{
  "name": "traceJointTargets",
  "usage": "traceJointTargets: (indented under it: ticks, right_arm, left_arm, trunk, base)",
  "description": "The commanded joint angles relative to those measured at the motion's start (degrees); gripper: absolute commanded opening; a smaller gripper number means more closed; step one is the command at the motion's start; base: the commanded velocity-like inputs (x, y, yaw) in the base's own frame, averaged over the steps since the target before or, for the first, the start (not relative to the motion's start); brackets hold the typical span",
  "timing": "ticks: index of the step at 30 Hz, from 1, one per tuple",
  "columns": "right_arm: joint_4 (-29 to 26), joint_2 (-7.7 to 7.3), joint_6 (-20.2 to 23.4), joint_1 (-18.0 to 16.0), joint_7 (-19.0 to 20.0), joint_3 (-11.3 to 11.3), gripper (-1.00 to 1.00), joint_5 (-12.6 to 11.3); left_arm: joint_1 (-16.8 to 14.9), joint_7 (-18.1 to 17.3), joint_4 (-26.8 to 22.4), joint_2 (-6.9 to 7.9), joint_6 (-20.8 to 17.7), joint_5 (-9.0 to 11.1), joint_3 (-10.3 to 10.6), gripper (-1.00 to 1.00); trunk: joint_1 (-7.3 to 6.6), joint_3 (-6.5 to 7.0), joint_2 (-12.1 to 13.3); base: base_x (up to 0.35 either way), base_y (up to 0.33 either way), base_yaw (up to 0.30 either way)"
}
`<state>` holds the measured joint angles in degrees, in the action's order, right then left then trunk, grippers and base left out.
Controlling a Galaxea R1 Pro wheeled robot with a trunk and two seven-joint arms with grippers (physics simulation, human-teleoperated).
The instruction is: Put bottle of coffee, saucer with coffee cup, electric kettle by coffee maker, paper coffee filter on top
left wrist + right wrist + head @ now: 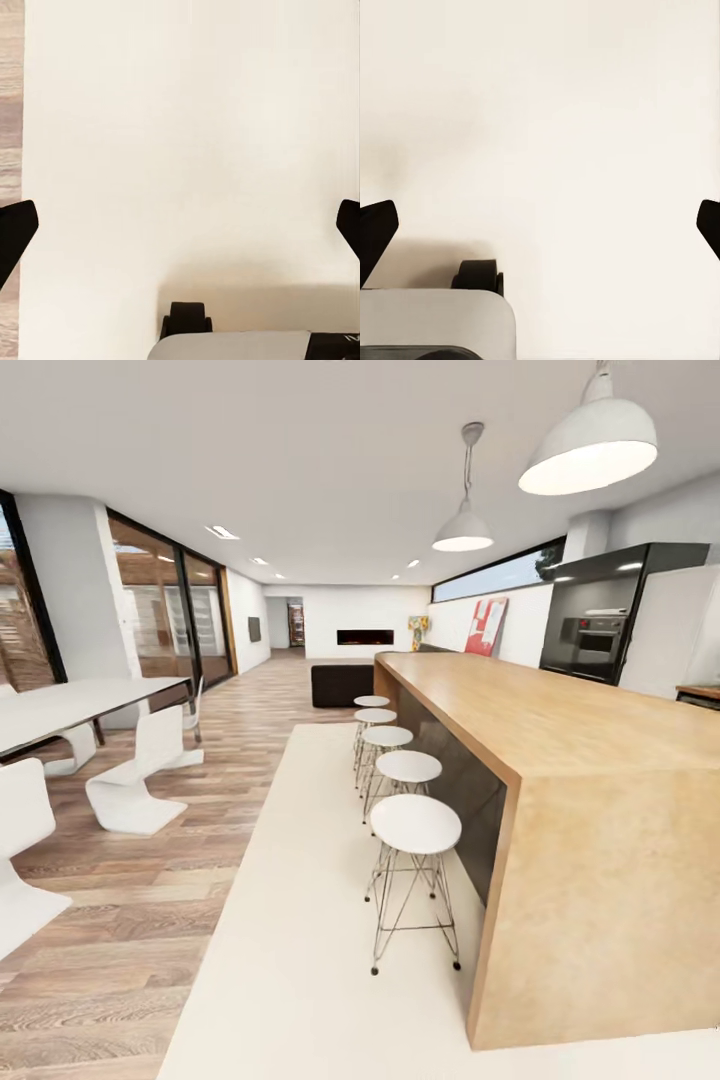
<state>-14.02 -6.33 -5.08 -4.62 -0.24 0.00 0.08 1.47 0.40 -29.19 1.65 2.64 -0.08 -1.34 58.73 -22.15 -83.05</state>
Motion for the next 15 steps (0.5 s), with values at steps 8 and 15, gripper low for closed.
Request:
traceJointTargets:
  ticks: [8, 15]
  right_arm:
    - [0.04, 0.00, -0.19, -0.04, -0.13, -0.01, 1.00, 0.01]
    - [0.04, 0.00, -0.19, -0.04, -0.05, 0.00, 1.00, 0.01]
  left_arm:
    - [0.03, 0.04, -0.08, 0.01, 0.07, -0.01, -0.07, 1.00]
    - [0.03, 0.04, -0.08, 0.01, 0.08, -0.01, -0.06, 1.00]
  trunk:
    - [0.00, 0.03, -0.03]
    - [0.00, 0.19, -0.03]
  base:
    - [-0.181, 0.120, -0.117]
    - [-0.047, 0.035, -0.239]
